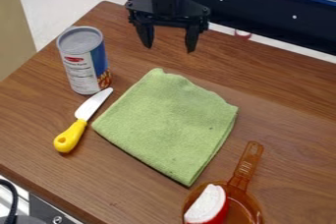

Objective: Picked something from a sieve

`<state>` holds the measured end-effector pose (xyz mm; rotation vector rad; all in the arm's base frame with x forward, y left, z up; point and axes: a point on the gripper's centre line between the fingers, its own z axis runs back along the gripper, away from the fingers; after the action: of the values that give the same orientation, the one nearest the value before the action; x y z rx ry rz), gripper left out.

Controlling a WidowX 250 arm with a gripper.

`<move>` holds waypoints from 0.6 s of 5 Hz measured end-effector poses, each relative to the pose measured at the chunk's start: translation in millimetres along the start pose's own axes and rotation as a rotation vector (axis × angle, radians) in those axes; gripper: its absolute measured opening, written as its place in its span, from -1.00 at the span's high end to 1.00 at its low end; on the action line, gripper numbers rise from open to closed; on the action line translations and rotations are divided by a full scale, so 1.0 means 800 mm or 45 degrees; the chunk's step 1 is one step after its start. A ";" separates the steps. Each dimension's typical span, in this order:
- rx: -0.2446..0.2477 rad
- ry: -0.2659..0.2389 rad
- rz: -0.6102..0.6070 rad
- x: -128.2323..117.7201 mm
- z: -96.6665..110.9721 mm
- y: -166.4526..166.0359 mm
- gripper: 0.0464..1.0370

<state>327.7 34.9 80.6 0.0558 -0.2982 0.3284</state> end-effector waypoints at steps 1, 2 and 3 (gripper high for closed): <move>0.008 0.050 -0.003 -0.011 -0.011 0.000 -0.92; 0.000 0.127 -0.059 -0.042 -0.008 -0.009 -0.92; -0.075 0.122 -0.131 -0.071 0.014 -0.025 -0.92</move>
<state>279.5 -2.9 73.8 -0.0027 -0.2093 0.2195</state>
